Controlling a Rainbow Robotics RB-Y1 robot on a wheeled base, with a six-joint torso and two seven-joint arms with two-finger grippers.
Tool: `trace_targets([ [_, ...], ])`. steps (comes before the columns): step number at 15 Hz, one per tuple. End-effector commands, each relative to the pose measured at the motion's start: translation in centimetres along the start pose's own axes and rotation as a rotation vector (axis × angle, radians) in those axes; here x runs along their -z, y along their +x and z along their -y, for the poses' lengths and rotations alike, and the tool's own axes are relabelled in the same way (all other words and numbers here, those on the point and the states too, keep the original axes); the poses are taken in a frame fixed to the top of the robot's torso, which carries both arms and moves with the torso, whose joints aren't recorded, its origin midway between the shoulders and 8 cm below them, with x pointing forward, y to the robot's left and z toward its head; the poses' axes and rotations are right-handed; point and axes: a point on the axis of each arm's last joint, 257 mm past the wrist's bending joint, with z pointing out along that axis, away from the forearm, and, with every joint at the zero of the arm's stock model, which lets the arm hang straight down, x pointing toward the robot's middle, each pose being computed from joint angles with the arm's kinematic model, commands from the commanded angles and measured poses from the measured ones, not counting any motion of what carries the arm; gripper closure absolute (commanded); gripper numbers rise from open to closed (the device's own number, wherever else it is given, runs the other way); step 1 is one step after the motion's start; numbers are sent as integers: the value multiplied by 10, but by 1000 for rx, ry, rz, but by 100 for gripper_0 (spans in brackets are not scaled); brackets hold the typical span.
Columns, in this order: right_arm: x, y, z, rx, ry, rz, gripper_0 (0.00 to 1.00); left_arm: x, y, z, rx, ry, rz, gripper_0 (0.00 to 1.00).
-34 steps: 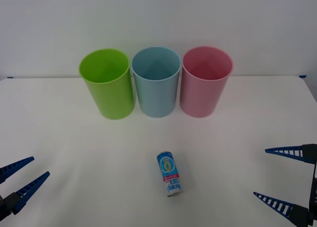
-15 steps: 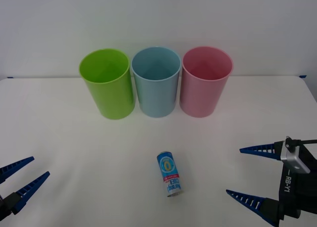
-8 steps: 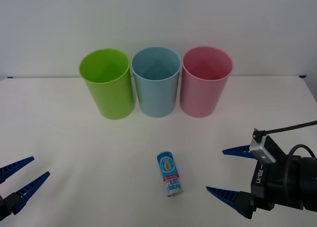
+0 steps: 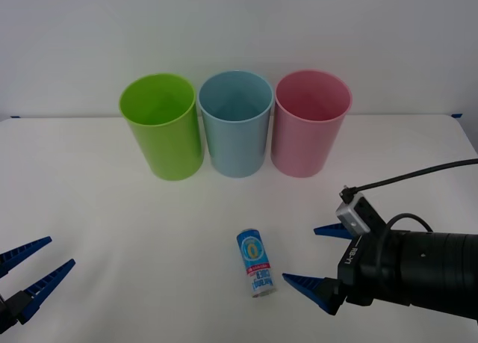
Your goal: Put cans in the blue bin and PET bottles in the pink bin and trash in the green bin.
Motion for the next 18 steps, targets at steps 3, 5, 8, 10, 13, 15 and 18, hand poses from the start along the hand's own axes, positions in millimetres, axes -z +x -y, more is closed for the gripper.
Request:
trace_targets([
  [3, -17, 7, -2, -44, 36, -24, 0, 0, 0, 0, 0, 0, 0, 21],
  [5, -25, 5, -2, -75, 49, -11, 0, 0, 0, 0, 0, 0, 0, 20],
  [8, -35, 10, 2, -72, 96, -39, 0, 0, 0, 0, 0, 0, 0, 21],
  [10, -46, 15, 4, -84, 114, -61, 0, 0, 0, 0, 0, 0, 0, 21],
  [13, -66, 25, 5, -126, 116, -86, 0, 0, 0, 0, 0, 0, 0, 21],
  [15, -80, 29, 3, -175, 104, -85, 0, 0, 0, 0, 0, 0, 0, 21],
  [18, -95, 32, -1, -215, 103, -92, 0, 0, 0, 0, 0, 0, 0, 21],
])
